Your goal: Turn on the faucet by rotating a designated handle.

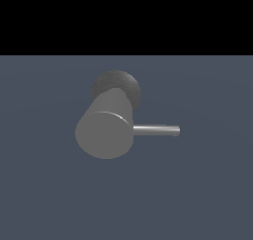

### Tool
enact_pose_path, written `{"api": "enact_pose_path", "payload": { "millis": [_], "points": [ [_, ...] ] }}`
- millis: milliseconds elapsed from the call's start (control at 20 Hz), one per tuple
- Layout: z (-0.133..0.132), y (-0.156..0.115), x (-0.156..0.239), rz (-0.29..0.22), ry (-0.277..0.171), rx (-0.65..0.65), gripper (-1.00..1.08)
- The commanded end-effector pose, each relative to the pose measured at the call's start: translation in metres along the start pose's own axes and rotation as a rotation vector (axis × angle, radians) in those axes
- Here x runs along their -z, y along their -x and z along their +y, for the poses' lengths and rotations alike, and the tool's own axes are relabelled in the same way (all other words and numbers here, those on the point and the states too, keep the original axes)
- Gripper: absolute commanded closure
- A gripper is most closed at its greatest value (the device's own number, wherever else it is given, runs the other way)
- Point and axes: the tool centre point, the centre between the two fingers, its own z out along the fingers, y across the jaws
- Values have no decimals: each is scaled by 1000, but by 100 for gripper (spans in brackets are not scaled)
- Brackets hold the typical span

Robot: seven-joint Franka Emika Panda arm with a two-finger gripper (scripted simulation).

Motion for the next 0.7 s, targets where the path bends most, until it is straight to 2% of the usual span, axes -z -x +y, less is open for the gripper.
{"api": "enact_pose_path", "payload": {
  "millis": [0, 200, 350, 500, 650],
  "points": [
    [0, 0, 0, 0, 0, 0, 108],
    [0, 0, 1, 5, -17, 1, 108],
    [0, 0, 3, 17, -51, 4, 108],
    [1, -1, 6, 35, -104, 9, 108],
    [2, -2, 10, 61, -176, 14, 108]
  ]
}}
